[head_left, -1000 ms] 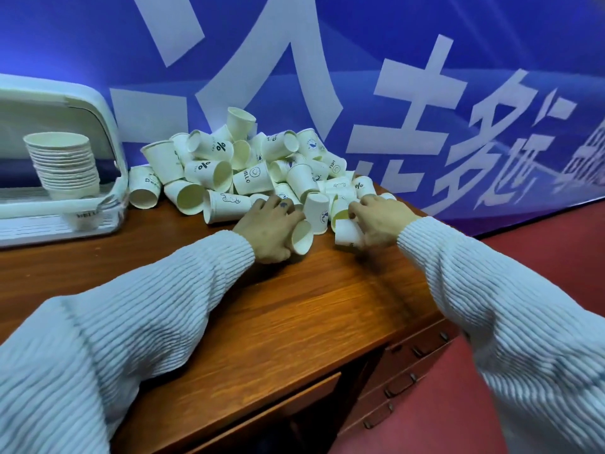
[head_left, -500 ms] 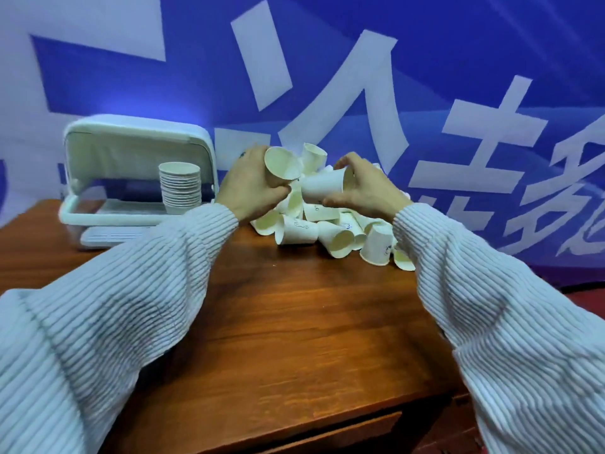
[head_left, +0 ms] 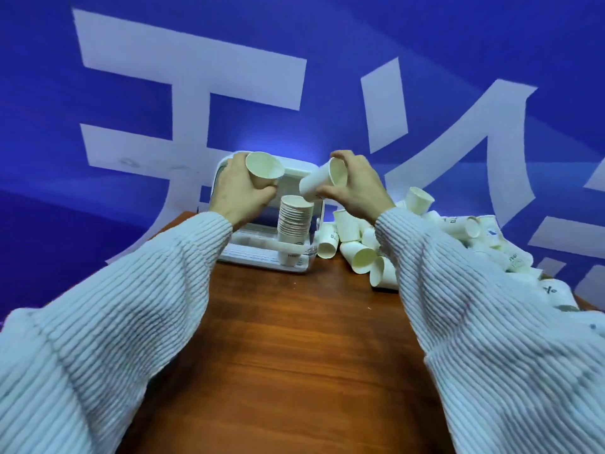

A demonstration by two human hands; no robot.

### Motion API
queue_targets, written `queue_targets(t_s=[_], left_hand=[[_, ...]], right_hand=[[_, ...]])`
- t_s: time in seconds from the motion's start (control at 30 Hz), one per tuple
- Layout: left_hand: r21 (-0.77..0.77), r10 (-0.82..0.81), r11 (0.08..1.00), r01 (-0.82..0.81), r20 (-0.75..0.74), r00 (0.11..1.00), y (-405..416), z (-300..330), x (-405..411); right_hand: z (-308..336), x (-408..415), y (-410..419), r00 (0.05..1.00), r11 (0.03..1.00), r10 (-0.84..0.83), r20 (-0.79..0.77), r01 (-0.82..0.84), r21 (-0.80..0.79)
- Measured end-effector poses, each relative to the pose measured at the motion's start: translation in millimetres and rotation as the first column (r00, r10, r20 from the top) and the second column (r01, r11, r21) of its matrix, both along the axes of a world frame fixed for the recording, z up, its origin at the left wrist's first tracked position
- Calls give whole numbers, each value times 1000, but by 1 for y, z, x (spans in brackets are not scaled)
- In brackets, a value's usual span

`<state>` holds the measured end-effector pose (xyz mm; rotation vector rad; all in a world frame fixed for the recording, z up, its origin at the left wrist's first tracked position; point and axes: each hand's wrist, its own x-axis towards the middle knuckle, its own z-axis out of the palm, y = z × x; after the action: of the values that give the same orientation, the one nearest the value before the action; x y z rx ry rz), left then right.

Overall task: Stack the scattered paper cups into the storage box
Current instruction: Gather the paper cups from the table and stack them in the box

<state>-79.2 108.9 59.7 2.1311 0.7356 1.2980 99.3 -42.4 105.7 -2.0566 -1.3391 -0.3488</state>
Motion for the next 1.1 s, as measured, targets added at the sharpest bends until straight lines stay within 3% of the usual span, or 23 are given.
queue_targets(t_s=[0.17, 0.37, 0.57, 0.7, 0.8, 0.93, 1.03, 1.1], left_hand=[[-81, 34, 996, -30, 51, 998, 21, -5, -12], [-113, 28, 993, -21, 62, 998, 33, -16, -9], [-127, -19, 991, 34, 116, 993, 34, -21, 7], [-69, -39, 996, 51, 157, 987, 29, -16, 24], [-34, -36, 998, 44, 210, 977, 26, -7, 38], [-10, -90, 995, 95, 236, 967, 20, 6, 55], [44, -142, 990, 138, 131, 981, 15, 7, 71], [63, -149, 986, 153, -58, 987, 17, 2, 80]], right_hand=[[2, 0, 46, 995, 988, 88, 56, -80, -132], [-6, 5, 78, 982, 877, 144, 119, -71, -476], [-47, 12, 68, 919, 792, 232, 320, 13, -611], [-56, 16, 64, 952, 856, 234, 197, -106, -506], [-56, 17, 57, 974, 942, 214, 68, -187, -279], [-58, 21, 40, 983, 981, 174, 54, -169, -99], [-61, 29, 26, 988, 987, 153, 26, -151, -61], [-64, 34, 16, 991, 990, 134, -8, -134, -49]])
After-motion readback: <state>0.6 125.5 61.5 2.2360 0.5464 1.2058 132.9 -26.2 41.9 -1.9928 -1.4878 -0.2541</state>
